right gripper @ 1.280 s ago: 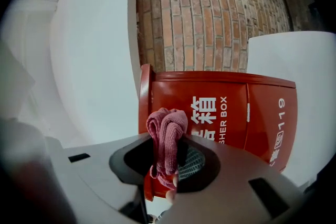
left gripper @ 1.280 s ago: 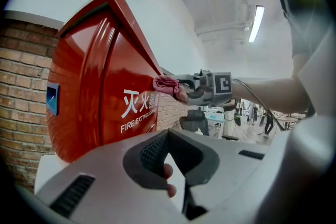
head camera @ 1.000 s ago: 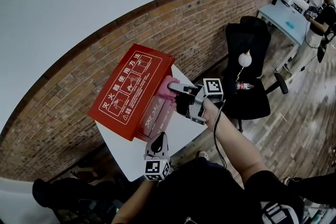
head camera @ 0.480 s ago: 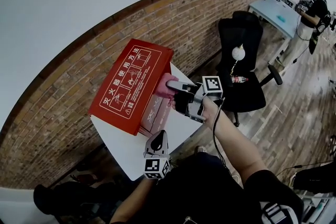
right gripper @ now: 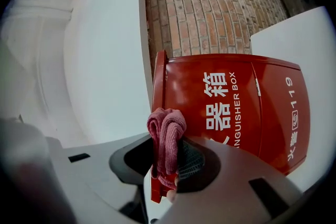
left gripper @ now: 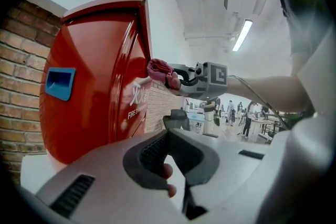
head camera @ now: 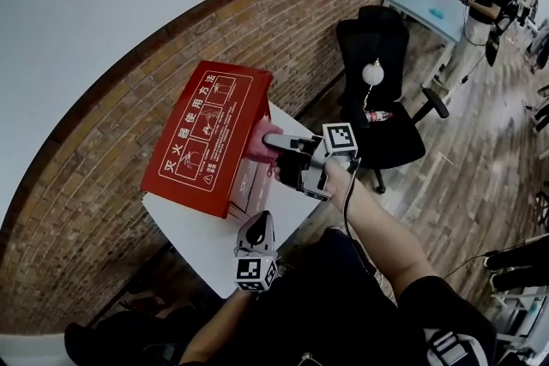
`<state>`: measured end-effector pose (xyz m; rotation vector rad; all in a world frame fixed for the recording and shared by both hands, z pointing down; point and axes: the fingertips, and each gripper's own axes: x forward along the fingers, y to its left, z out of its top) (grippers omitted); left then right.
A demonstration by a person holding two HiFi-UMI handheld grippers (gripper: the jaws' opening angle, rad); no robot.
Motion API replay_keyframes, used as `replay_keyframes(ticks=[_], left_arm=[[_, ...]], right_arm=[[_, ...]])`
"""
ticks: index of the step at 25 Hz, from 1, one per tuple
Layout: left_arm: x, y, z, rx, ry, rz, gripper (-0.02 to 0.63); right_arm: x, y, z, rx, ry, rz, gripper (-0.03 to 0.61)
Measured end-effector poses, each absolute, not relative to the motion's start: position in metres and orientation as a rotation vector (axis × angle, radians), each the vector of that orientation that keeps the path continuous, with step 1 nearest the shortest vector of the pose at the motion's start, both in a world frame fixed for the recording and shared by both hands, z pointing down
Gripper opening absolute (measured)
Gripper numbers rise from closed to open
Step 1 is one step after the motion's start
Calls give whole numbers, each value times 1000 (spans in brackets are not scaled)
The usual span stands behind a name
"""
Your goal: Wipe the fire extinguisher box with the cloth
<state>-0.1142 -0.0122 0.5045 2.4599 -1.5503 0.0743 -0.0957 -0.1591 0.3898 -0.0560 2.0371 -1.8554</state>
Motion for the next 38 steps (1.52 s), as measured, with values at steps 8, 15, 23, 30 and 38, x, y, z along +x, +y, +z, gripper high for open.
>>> replay_keyframes(ticks=[8, 15, 23, 30, 38], left_arm=[[-116, -17, 502, 2476, -1559, 114, 28], [-113, -16, 503, 2472, -1561, 125, 28], [-111, -10, 510, 2460, -1560, 143, 28], [-113, -5, 510, 2469, -1571, 154, 28], [-119, 1, 513, 2457, -1583, 166, 28]], right_arm=[[-97, -160, 405, -146, 2093, -1852, 106], [-99, -161, 418, -171, 2131, -1846, 106], [-99, -156, 444, -232, 2127, -1875, 106], [-100, -157, 462, -252, 2151, -1897, 106], [-99, -156, 490, -328, 2143, -1954, 106]])
